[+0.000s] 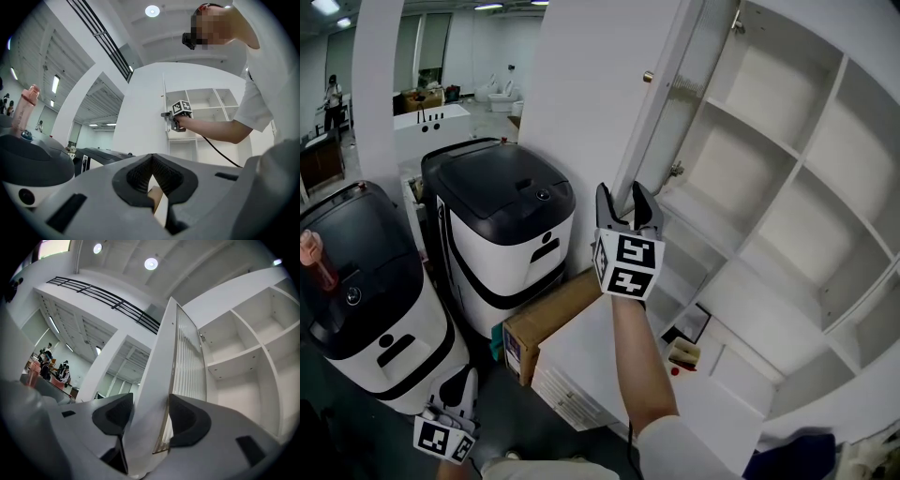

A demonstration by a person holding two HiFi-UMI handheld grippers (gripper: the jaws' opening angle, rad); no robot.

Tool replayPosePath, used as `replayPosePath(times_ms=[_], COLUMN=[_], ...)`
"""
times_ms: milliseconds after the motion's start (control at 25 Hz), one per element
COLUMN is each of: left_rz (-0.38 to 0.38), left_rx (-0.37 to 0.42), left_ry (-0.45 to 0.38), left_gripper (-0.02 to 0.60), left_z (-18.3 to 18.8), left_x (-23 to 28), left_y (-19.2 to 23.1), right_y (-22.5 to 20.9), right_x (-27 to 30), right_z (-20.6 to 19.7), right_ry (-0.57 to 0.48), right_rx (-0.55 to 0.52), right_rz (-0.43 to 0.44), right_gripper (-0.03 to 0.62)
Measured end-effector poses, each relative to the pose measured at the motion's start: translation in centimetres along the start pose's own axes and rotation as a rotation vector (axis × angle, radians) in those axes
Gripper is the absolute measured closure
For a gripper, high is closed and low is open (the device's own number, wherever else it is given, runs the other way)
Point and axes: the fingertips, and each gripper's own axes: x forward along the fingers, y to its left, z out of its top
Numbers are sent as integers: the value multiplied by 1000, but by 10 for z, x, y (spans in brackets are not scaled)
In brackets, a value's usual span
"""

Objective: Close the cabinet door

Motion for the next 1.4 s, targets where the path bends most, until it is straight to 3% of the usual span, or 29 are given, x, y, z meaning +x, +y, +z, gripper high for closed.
replayPosePath(times_ms=[320,440,720,920,1240,1400], left_rz=[-28,-62,-133,-191,-256,-237], left_rx=[-15,-16,-9,-2,30,32], left_ry=[16,20,31,49,45,57], left_gripper=[578,578,577,578,577,578], left_z=[-8,-10,-11,-16,-13,-17], left_x=[9,20,47,64,94,98], left_y=[-9,-25,-60,-83,-126,-128], right_y=[-42,-58,-116,-182,-240,-257], right_x=[-53,-67,-103,-123,-125,-123], right_z=[2,2,-3,-18,-36,-41], right_ry=[-51,-51,-53,-41,-10,2], right_rx=[131,132,126,181,155,48], right_rz=[57,63,18,-77,-107,-188], right_gripper=[408,421,475,533,510,480])
